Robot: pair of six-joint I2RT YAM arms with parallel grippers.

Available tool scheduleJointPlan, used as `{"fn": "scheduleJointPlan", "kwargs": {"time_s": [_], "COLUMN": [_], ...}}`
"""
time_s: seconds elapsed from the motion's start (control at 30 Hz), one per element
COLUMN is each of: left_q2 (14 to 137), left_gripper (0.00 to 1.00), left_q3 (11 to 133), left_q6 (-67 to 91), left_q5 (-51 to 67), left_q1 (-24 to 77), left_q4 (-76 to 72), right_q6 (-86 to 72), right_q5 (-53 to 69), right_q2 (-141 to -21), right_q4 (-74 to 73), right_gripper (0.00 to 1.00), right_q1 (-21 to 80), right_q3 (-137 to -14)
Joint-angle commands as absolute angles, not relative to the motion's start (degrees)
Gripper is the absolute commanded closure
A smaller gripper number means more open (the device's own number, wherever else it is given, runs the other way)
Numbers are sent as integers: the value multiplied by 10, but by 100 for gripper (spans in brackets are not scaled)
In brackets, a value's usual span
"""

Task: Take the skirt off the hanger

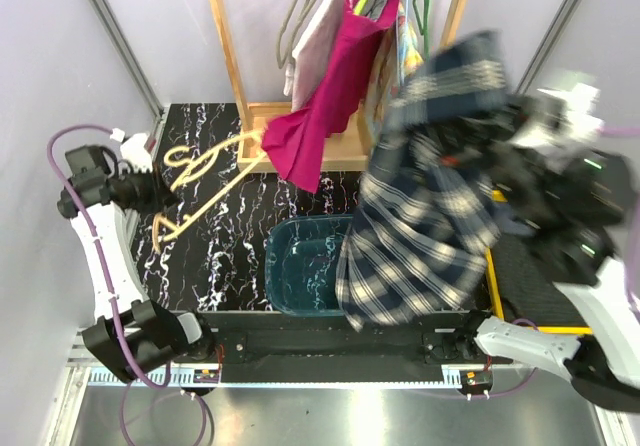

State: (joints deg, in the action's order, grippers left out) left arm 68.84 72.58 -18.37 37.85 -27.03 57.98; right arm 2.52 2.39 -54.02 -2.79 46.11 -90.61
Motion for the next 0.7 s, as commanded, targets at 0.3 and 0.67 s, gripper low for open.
{"fn": "scheduleJointPlan", "kwargs": {"time_s": [0.3, 0.67], "left_q2": [686, 721], "left_gripper": [100, 100], "left_q3": [594, 628], "left_q6": [-322, -367], "left_q5": [297, 316], "left_q1": [-342, -452], "left_q4": [617, 623], "right_q6": [74, 34], "right_q5": [104, 107], "right_q2": [-693, -642], "right_q4": [78, 44], "right_gripper": [100, 100], "right_q1": [462, 462], "right_q3": [-968, -881]}}
